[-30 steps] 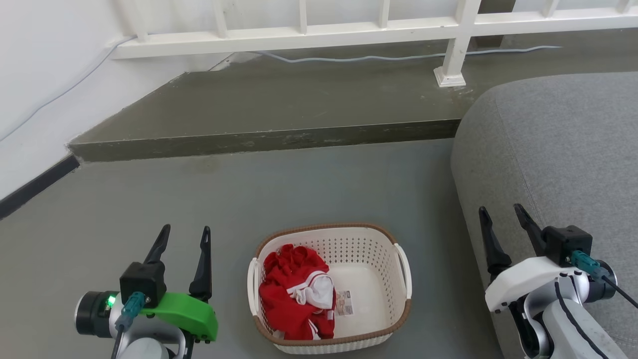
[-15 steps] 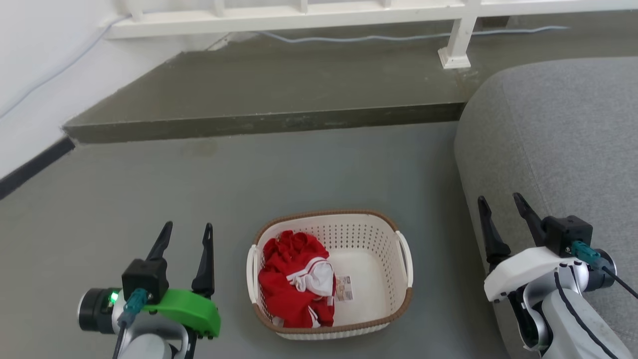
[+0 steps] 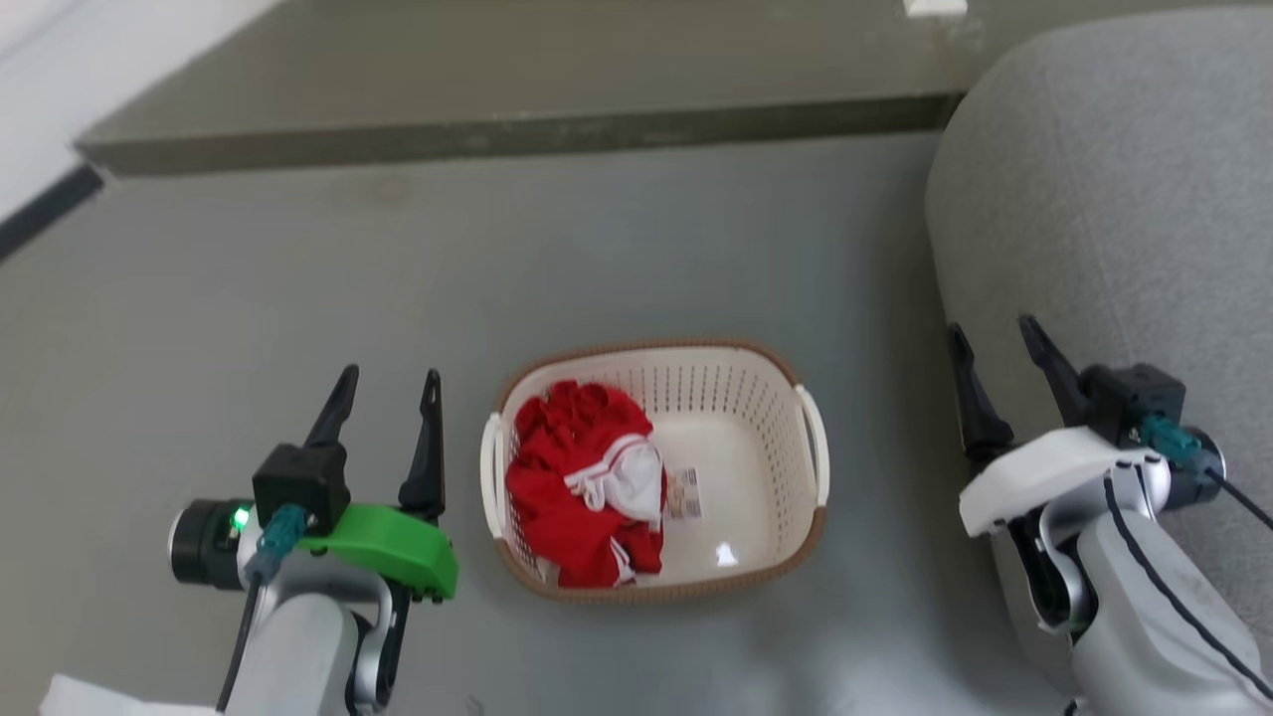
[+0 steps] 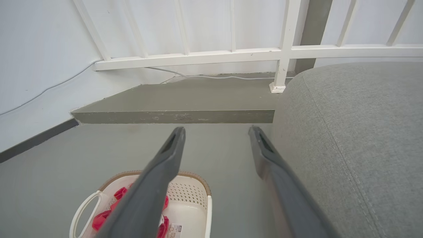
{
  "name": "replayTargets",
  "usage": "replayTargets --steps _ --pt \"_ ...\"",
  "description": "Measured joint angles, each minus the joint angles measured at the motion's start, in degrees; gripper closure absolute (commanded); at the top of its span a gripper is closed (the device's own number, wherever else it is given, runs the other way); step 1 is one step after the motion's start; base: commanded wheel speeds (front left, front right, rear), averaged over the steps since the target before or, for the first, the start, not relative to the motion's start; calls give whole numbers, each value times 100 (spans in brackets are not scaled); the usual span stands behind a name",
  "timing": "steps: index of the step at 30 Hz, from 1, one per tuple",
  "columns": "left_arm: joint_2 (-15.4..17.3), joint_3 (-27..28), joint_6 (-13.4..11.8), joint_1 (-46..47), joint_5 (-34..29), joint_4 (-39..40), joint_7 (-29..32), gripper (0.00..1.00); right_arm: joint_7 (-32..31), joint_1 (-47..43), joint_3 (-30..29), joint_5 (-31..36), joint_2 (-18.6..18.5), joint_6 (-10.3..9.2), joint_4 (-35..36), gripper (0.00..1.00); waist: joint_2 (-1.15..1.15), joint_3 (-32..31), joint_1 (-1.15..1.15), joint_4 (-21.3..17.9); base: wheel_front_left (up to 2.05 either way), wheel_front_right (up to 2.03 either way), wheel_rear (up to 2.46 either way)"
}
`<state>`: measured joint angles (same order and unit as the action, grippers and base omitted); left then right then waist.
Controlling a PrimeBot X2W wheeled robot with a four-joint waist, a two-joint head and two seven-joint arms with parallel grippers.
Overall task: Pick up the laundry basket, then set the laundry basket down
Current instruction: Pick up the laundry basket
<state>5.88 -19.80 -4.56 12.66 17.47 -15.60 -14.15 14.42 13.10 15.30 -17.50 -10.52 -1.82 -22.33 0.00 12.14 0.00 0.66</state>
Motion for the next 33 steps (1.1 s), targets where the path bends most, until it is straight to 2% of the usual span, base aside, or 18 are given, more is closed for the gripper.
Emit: replayTargets --steps 5,16,33 --pt "-27 3 0 238 2 -73 32 0 -1 258 67 1 2 132 -42 0 0 384 0 3 0 0 0" --pt "-92 24 55 944 64 -322 101 0 0 915 70 16 4 231 -172 0 0 1268 0 -5 0 0 0" --pt "-146 -7 465 2445 154 -1337 463 0 -43 2181 134 92 9 390 -832 0 0 2715 1 -27 0 0 0"
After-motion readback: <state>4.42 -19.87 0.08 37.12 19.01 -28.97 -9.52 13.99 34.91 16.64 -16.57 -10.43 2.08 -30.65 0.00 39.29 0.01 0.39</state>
